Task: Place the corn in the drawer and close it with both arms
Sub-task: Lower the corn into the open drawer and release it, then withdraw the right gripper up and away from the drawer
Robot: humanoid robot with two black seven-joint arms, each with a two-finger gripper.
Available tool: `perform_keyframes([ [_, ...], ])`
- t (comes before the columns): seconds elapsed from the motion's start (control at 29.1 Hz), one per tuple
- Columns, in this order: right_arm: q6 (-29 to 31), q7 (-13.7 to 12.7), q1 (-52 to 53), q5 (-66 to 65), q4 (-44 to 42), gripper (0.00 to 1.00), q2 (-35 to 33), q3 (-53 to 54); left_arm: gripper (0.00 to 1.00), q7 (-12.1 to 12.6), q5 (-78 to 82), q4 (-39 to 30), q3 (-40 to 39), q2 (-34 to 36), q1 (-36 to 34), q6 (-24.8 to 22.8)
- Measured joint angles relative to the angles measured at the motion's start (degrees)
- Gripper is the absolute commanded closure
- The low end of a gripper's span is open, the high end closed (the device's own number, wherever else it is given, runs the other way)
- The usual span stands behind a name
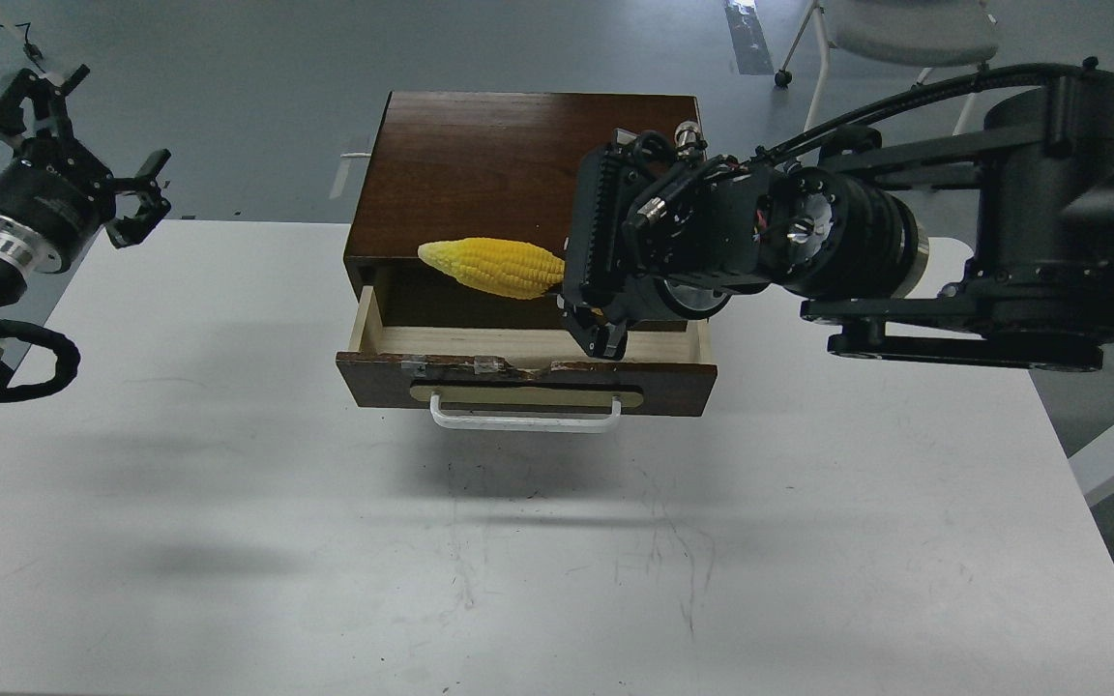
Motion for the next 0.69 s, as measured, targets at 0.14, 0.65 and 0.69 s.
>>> perform_keyframes([
  [0.14, 0.0, 0.0, -0.2, 0.2, 0.0, 0.38, -0.1, 0.1, 0.02, 0.0, 0.0, 0.0, 0.0, -0.1, 0.1, 0.0],
  [0.65, -0.2, -0.1, -2.9, 1.9, -1.0, 0.04, -1.0, 6.8, 0.02, -0.1, -0.1, 0.0, -1.3, 0.0, 0.5, 0.0],
  [0.69, -0.2, -0.1, -3.0, 2.6, -1.5, 0.04, -1.4, 8.3, 0.02, -0.3, -0.2, 0.2, -1.8, 0.0, 0.5, 0.0],
])
